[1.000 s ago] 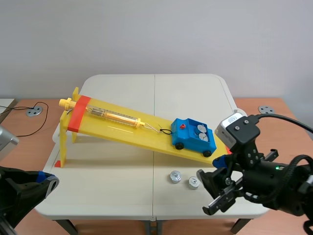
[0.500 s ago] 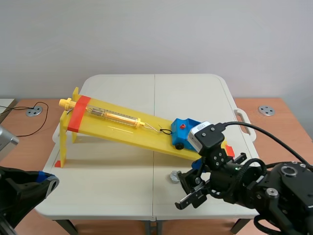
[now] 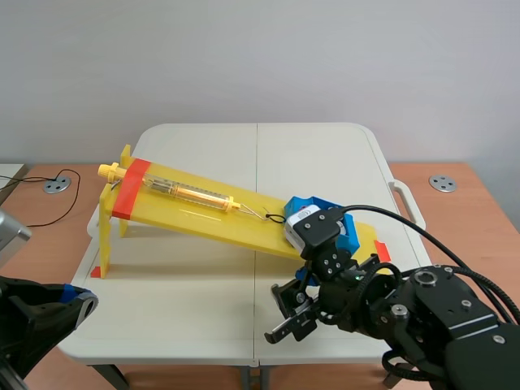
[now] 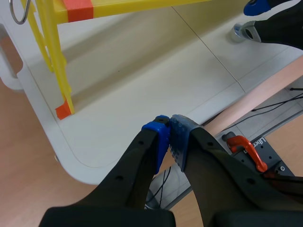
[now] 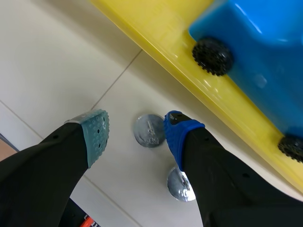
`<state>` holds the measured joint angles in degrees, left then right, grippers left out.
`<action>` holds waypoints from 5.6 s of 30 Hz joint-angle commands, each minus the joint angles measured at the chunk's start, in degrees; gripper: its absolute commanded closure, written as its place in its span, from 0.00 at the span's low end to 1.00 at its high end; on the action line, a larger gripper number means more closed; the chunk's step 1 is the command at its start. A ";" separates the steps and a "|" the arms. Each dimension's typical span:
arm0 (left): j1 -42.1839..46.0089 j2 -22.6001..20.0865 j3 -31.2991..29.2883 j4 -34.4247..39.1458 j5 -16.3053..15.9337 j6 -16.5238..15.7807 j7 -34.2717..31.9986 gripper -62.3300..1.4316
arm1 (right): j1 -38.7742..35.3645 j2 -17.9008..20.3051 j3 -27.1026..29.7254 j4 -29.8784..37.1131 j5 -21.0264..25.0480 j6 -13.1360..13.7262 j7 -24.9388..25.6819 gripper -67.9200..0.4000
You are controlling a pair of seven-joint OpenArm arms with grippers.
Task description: Place the four metal weights on the blue cart on the ramp.
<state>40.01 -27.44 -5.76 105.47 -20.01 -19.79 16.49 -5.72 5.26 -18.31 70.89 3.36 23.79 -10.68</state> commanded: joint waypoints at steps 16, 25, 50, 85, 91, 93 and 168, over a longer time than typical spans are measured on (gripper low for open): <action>-0.20 1.07 -1.07 4.17 -4.24 -1.42 -4.66 0.93 | 4.92 -1.14 -2.40 0.87 -0.37 -7.13 8.70 0.59; -0.20 1.07 -1.07 4.17 -4.24 -1.42 -4.66 0.93 | 4.92 -1.14 -2.40 -1.88 -0.37 -7.34 8.76 0.62; -0.22 1.07 -1.07 4.17 -4.24 -1.42 -4.68 0.93 | 2.93 4.07 -2.19 1.97 3.67 -7.52 4.28 0.98; -0.22 1.07 -1.07 4.17 -4.24 -1.42 -4.70 0.93 | -21.44 9.31 34.58 38.25 47.78 7.80 -14.93 0.98; -0.22 1.07 -1.07 4.17 -4.24 -1.42 -4.70 0.93 | -19.08 7.34 37.27 37.97 50.25 7.80 -14.86 0.98; -0.22 1.07 -1.07 4.17 -4.24 -1.42 -4.70 0.93 | -17.16 6.10 37.18 37.22 50.23 7.78 -14.82 0.98; -0.22 1.07 -1.07 4.17 -4.26 -1.42 -4.70 0.93 | 21.42 -5.88 28.00 -6.78 45.70 13.40 -10.84 0.82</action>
<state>40.01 -27.44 -5.76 105.47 -20.01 -19.79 16.49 8.71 -0.54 11.11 60.95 43.94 30.92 -30.13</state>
